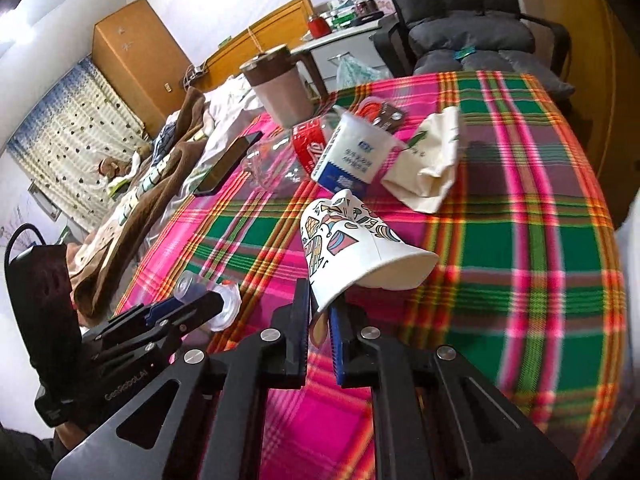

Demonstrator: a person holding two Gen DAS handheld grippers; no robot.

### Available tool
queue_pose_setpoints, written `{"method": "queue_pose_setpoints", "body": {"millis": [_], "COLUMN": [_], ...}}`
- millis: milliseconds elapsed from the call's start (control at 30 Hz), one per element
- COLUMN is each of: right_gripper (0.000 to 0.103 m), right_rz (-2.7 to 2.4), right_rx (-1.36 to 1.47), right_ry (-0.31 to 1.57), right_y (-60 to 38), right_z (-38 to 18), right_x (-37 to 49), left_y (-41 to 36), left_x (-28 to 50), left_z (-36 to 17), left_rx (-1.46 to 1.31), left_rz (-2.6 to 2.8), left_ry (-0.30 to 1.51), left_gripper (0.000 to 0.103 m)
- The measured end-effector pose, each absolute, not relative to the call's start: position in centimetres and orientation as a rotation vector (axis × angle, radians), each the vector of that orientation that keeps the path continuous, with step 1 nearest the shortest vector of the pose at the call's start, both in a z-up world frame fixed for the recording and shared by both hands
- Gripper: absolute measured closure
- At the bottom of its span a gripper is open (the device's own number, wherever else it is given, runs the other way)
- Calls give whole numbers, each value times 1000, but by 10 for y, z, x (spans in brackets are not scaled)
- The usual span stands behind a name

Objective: Collect trash
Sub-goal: 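Carry both cups from the table over the white bin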

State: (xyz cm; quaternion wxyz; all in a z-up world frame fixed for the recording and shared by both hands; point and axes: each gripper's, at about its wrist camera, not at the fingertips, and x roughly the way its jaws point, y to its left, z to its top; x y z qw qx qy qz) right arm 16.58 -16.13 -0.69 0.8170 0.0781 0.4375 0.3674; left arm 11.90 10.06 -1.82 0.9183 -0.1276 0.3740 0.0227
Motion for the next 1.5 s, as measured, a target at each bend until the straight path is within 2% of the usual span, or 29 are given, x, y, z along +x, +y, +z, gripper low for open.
{"method": "queue_pose_setpoints", "body": {"millis": [733,1500], "right_gripper": [91,91], "right_rz": [643,438], "right_rx": [236,351], "right_ry": [833,802], "right_y": [-216,-304], "right_z": [19,2], "right_x": [143,141], "left_y": [15,-85], "left_x": [107,145], "left_z": [21,26], "left_rx": [-170,-98], "left_rz": [-87,-287], "left_ry": [730,748], "left_gripper": [72,72]}}
